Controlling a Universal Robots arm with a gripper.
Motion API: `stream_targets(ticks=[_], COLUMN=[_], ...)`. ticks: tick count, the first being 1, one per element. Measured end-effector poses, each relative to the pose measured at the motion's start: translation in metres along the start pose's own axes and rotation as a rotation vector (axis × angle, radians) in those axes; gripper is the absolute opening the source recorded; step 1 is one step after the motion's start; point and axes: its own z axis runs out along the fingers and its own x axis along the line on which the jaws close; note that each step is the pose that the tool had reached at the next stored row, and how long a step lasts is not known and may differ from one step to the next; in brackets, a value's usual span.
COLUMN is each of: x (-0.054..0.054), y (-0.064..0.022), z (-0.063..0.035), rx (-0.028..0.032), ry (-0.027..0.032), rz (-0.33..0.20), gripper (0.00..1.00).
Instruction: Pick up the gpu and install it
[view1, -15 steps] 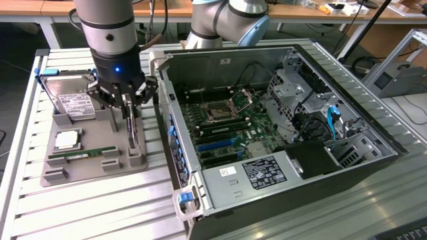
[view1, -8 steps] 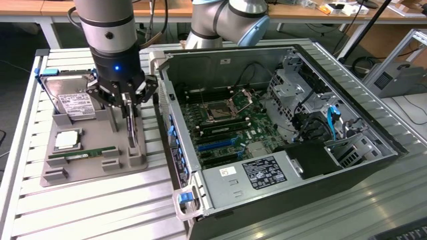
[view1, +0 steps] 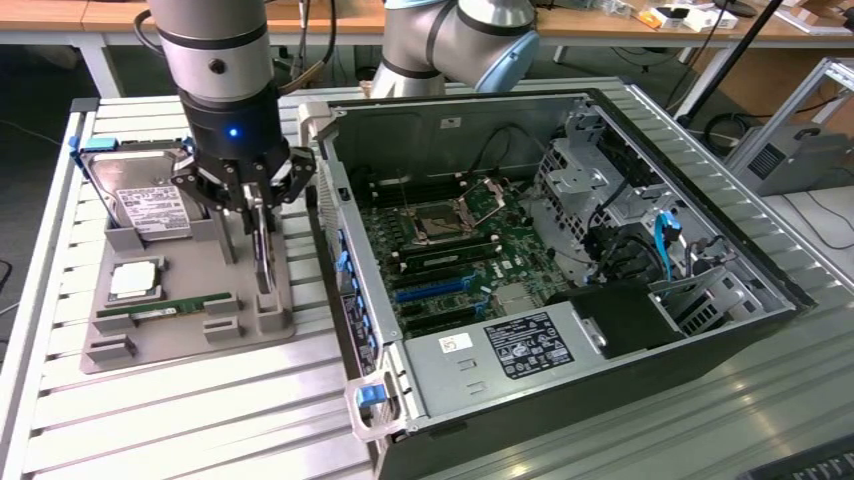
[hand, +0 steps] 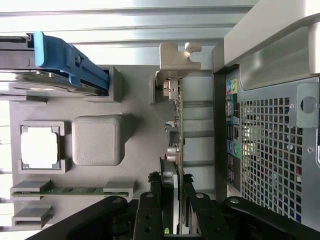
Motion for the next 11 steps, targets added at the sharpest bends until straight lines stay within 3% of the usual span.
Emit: stream_targets(ticks=[11], x=[-0.0001], y=[0.0000], z=[-0.0048], rx=[0.0000], ry=[0.0001], rz=[0.000], gripper=[0.27])
